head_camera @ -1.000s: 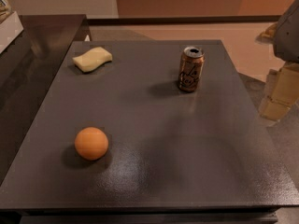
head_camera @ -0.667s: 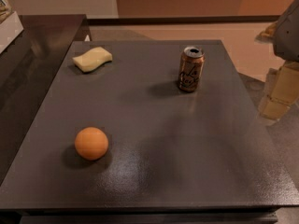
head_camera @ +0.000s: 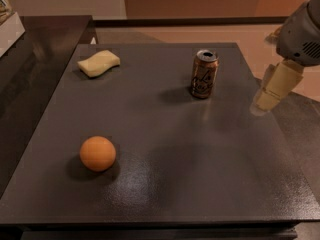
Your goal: Knock orange can over
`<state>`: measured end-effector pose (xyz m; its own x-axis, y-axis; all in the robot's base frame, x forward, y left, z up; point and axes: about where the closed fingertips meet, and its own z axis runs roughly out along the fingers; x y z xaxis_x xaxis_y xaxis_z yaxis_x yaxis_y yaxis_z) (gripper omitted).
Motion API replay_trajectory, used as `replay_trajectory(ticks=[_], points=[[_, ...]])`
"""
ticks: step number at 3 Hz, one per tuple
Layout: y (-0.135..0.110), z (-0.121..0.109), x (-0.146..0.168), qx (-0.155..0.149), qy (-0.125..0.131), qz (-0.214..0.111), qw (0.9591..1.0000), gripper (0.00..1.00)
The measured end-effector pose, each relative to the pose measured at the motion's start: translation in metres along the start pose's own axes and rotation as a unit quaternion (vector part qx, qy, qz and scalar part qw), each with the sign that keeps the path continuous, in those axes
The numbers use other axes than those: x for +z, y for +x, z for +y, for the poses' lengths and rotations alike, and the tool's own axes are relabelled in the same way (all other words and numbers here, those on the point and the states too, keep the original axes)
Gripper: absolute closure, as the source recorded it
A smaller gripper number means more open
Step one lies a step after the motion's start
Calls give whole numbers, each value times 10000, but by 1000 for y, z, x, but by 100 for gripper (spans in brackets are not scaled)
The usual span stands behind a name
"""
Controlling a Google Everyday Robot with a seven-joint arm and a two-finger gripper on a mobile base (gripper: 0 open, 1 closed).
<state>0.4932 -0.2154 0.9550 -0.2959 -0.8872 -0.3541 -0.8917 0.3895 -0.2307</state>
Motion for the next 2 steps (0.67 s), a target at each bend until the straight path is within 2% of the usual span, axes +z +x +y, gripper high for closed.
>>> replay_trajectory(ticks=[2], points=[[-30,-57,42,243,147,-807,9963,0]])
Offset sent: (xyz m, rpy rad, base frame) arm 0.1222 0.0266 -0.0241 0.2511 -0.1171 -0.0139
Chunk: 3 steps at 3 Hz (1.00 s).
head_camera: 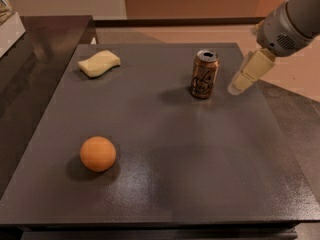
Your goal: Knock orange can over
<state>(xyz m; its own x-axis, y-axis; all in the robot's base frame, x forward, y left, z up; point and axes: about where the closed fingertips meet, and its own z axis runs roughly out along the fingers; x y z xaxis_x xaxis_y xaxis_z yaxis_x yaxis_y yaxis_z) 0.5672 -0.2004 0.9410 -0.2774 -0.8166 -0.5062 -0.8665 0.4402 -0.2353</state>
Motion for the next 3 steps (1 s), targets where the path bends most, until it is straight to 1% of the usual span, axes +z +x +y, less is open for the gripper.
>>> replay_trajectory(ticks=[1,2,3], points=[[-10,-16,27,145,-73,-498,9986,0],[-20,-22,50,308,-232,-967,9946,0],[-32,-23,67,417,-418,-1376,9887,0]])
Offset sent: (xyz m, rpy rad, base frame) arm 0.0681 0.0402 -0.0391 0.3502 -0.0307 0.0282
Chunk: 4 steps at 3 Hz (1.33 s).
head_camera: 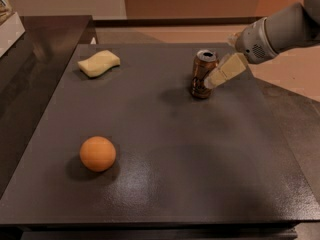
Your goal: Knock orange can over
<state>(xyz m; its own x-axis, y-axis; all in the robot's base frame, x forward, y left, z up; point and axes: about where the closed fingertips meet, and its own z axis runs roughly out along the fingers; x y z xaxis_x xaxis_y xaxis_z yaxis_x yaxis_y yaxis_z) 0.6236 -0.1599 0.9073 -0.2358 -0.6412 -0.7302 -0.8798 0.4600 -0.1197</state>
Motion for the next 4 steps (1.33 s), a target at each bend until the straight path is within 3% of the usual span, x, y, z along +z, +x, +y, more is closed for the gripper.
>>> replay_trajectory(ticks=[1,2,3,4], points=[[-5,5,10,42,-195,-243,9995,0],[-8,11,15,54,-349,-421,9985,17],[-14,15,17,54,-430,-544,9976,41],[-18,18,18,54,-492,-638,9967,80]])
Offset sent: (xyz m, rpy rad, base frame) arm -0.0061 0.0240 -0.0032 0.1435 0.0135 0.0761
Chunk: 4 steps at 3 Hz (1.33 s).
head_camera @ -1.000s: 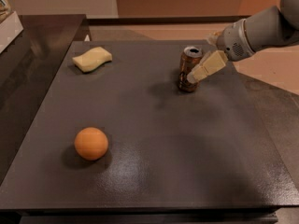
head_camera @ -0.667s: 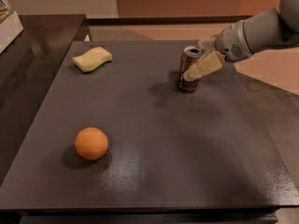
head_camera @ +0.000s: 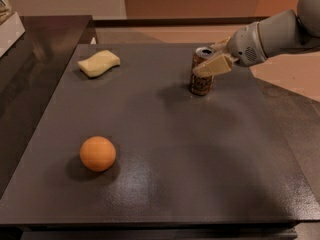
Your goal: Knock orange can over
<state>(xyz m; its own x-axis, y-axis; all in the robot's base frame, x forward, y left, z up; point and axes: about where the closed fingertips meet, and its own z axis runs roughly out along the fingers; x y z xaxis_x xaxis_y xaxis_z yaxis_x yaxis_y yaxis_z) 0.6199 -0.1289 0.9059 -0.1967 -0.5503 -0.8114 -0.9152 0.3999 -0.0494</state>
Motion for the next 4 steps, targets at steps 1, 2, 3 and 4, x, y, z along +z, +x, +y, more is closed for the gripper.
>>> replay_trajectory(ticks=[1,2,3,4], points=[[-3,2,0,-38,-33,47,10000,100],[-18,12,-9,-460,-171,810,9955,100],[-31,22,-21,-915,-309,1627,9819,100],[-34,32,-27,-1245,-504,2269,9646,100]])
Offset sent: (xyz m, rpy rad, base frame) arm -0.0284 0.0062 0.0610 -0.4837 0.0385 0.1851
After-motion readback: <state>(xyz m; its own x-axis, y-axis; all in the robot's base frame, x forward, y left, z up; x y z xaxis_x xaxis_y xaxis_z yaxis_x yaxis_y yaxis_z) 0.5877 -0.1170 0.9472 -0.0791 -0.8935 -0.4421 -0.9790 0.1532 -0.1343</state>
